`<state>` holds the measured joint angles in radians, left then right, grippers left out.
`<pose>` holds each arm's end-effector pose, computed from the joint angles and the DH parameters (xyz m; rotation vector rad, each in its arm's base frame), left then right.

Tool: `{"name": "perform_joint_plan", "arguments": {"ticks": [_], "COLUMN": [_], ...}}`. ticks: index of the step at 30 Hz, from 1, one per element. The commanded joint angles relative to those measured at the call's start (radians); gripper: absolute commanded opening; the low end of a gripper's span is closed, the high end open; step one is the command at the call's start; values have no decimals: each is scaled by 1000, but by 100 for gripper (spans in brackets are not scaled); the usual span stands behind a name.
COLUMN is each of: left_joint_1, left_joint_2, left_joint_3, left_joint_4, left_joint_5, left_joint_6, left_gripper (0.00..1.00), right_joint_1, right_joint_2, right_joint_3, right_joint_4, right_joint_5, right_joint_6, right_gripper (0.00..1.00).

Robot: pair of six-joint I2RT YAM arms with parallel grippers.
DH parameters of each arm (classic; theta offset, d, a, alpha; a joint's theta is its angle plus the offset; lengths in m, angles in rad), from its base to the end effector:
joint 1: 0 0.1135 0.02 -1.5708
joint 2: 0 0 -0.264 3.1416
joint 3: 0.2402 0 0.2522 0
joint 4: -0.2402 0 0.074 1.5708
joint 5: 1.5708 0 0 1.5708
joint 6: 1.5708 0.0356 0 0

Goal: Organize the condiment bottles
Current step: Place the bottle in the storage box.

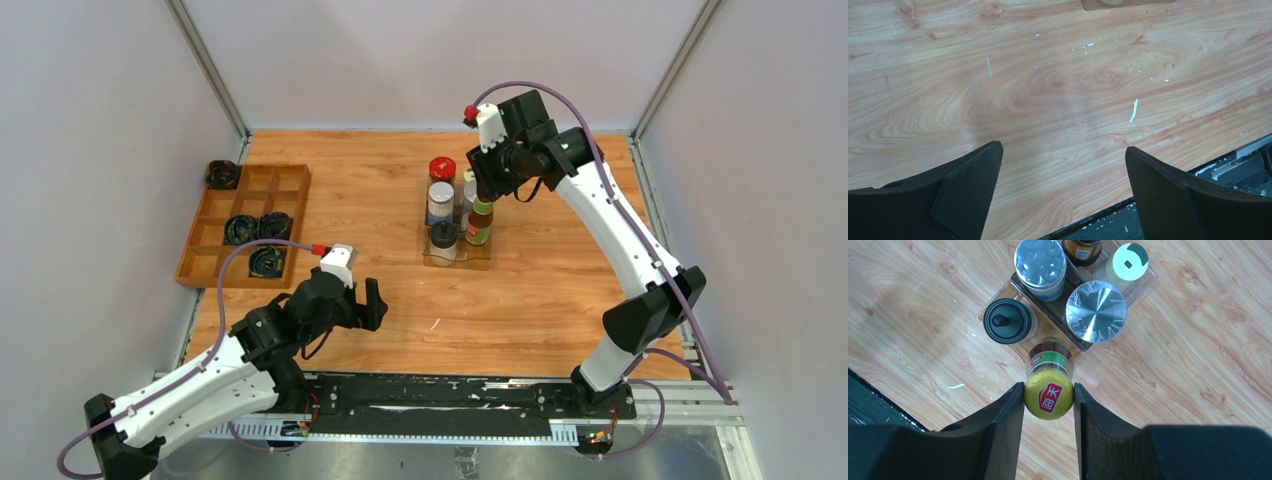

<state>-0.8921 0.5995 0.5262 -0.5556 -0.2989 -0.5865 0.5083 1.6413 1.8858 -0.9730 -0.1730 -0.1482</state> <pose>0.0948 -0.1009 0.2408 0.1688 2.2078 -0.5117 0.2968 0.1724 0.4217 -0.8313 2.1620 0.3831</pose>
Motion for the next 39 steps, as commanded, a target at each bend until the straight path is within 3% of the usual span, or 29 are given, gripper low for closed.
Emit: {"name": "perform_joint_plan", "arguments": {"ticks": [1, 39], "left_joint_1": [2, 2], "left_joint_2": [1, -6], "left_joint_3": [-11, -16], "left_joint_4": [13, 18], "left_joint_5": [0, 2], "left_joint_6": [7, 2], "left_gripper": [100, 100], "right_joint_1": [-13, -13], "right_joint_2": [-20, -15], "right_joint_3": [37, -36], "right_joint_4": [16, 52], "right_joint_5": [15, -22], "right_joint_6": [-10, 6], "right_gripper": [28, 27]}}
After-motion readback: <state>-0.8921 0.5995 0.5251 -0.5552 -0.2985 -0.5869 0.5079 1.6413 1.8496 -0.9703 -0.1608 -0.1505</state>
